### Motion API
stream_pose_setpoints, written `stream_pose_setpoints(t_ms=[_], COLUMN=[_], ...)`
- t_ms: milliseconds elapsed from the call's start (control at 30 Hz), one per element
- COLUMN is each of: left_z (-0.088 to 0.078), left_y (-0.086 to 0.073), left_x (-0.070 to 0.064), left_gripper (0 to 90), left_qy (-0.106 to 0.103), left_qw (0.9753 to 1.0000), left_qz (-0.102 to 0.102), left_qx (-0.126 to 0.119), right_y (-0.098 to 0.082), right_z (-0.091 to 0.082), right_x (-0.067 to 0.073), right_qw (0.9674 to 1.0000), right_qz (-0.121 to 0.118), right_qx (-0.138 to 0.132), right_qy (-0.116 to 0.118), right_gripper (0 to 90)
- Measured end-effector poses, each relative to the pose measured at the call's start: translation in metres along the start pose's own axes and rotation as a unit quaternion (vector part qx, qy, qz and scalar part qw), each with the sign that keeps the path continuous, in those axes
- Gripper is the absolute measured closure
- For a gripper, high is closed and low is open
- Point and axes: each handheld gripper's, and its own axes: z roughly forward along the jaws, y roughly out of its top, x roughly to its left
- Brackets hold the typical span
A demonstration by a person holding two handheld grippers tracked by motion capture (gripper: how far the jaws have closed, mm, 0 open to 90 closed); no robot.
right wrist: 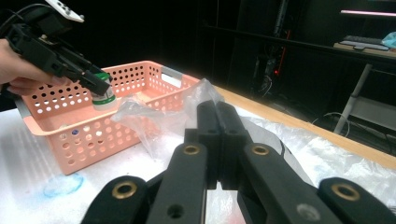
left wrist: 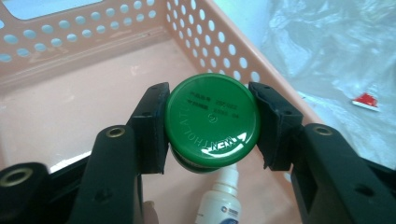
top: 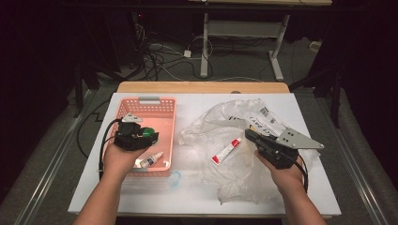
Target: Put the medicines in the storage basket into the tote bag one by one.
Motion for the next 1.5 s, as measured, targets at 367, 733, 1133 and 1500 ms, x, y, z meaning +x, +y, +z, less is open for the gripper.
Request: stream_pose_setpoints(t_ms=[367, 733, 1133, 1500], left_z=[-0.013, -0.014, -0.025, -0.033], left_y=[-0.018, -0.042, -0.040, -0.033], left_x=[-0.013, -0.022, -0.035, -0.050], left_gripper=[50.1, 50.1, 50.2, 50.2], left_qy=[0.002, 0.001, -0.005, -0.026], left_qw=[0.9996, 0.9988, 0.9965, 0.9940], left_qz=[0.006, 0.010, 0.019, 0.030], left_qx=[-0.029, -0.047, -0.081, -0.102], right_y=[-0.001, -0.002, -0.002, -0.001], right_z=[0.001, 0.003, 0.003, 0.002], right_x=[0.001, 0.002, 0.002, 0.003], right_qw=[1.0000, 1.0000, 1.0000, 1.0000], right_qz=[0.002, -0.003, -0.003, -0.001], right_qx=[0.002, 0.005, 0.006, 0.004], right_qy=[0.002, 0.002, 0.003, 0.003], right_gripper=[90.0, 90.0, 90.0, 90.0])
